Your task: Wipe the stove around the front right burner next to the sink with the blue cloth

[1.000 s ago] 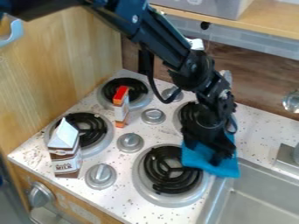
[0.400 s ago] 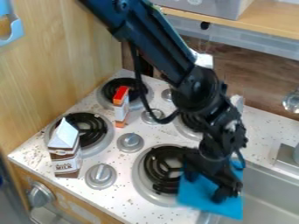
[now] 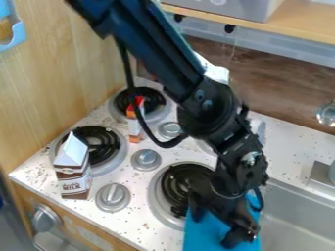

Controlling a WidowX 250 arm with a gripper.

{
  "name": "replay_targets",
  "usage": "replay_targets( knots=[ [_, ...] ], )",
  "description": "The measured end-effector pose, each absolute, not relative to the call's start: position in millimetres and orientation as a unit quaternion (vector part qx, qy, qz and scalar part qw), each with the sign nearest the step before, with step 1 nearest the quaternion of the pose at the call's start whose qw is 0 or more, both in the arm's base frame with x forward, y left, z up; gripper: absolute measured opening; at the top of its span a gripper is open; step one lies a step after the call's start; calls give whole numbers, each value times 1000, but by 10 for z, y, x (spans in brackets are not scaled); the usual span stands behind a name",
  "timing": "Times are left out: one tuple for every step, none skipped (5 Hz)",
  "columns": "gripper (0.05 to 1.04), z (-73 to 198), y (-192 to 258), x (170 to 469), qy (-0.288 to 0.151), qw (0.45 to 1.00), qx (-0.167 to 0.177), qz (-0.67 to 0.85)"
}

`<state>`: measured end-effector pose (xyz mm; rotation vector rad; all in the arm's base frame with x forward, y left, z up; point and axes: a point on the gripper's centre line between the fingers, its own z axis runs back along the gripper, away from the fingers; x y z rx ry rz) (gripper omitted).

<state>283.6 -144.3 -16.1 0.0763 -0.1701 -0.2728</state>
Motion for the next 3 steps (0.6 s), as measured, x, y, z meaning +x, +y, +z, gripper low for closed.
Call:
replay_targets(
  knots=[
    [1004,-174,-1392,2736,-72,988,40,-130],
    [1004,-127,-1458,2845,-80,986,36,-145],
    [1001,-236,-1463,3084,-72,985,48,-147]
  ],
)
